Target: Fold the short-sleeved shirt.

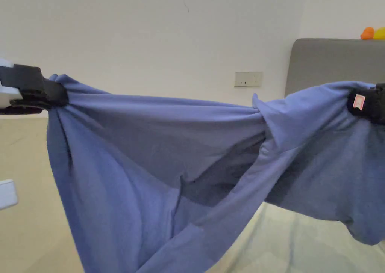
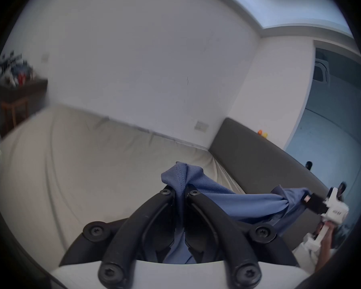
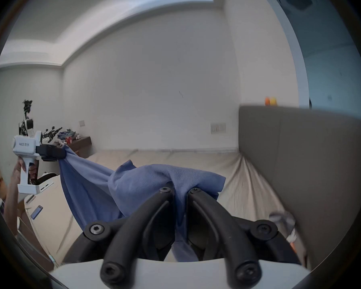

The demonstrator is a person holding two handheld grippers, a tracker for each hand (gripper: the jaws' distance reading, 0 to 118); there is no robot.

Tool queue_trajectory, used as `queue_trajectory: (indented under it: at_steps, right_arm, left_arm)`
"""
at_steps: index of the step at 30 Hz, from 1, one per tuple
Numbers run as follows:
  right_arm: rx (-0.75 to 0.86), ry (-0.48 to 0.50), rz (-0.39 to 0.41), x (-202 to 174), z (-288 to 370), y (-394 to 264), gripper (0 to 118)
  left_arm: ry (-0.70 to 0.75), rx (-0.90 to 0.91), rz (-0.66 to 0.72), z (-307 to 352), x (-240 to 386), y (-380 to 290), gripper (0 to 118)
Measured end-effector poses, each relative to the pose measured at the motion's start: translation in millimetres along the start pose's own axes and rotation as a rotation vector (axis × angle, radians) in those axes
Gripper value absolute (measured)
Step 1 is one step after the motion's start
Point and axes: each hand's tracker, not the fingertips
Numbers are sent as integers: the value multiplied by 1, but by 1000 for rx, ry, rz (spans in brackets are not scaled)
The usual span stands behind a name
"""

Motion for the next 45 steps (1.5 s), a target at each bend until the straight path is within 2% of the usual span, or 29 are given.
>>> queue_trajectory:
  at_steps: [3,4,5,7,13,18,22,27,30,31,32,34,37,40,41,42,43,45]
  right_arm:
    - [135,16,53,-26,24,38,7]
    - [216,22,99,-36,32,49,7]
    - [245,-1,105,-41,35,55,7]
    - [240,16,101,-50,36,61,7]
    - [246,20,110,-69,36,63,7]
    - [230,-5,136,-77,11,59,7]
    - [207,-22,111,-74,-37,50,7]
    - [191,-48,73,-57,-113,32,7]
    - [206,-58,-17,-39,-151,22,7]
    - [207,-66,-21,-35,-163,18,7]
    - [219,-68,-14,-31,-174,14,7]
    - [179,-87,-55,-25,-195,0,7]
    - [211,-86,-23,-24,-206,-24,7]
    - [148,-52,-27,-22,-207,-52,7]
    - [93,-54,-59,-23,-206,-67,7]
    - [105,-59,-42,-24,-202,-75,7]
    - [34,-36,-46,-25,-196,-90,7]
    - [-3,-7,-30,-27,-176,-116,7]
  left_arm:
    - [147,66,-149,41,31,23,6]
    - [207,76,-193,49,41,27,6]
    - [254,85,-215,54,49,29,6]
    - [279,78,-256,63,56,34,6]
    - [296,54,-255,75,55,28,6]
    - [314,9,-250,53,43,21,6]
    - [351,-52,-253,18,30,14,6]
    - [281,-109,-191,-33,9,14,6]
    - [328,-77,-187,-66,-2,22,6]
    - [318,-63,-193,-75,-6,25,6]
    - [288,-54,-150,-83,-12,28,6]
    - [229,-39,-80,-98,-20,30,6]
    - [263,-53,-165,-117,-23,19,6]
    - [276,-106,-161,-127,-36,-10,6]
    - [284,-134,-141,-129,-42,-25,6]
    - [275,-155,-140,-128,-46,-39,6]
    - [261,-184,-136,-125,-50,-57,6]
    - [248,-256,-114,-114,-58,-93,6]
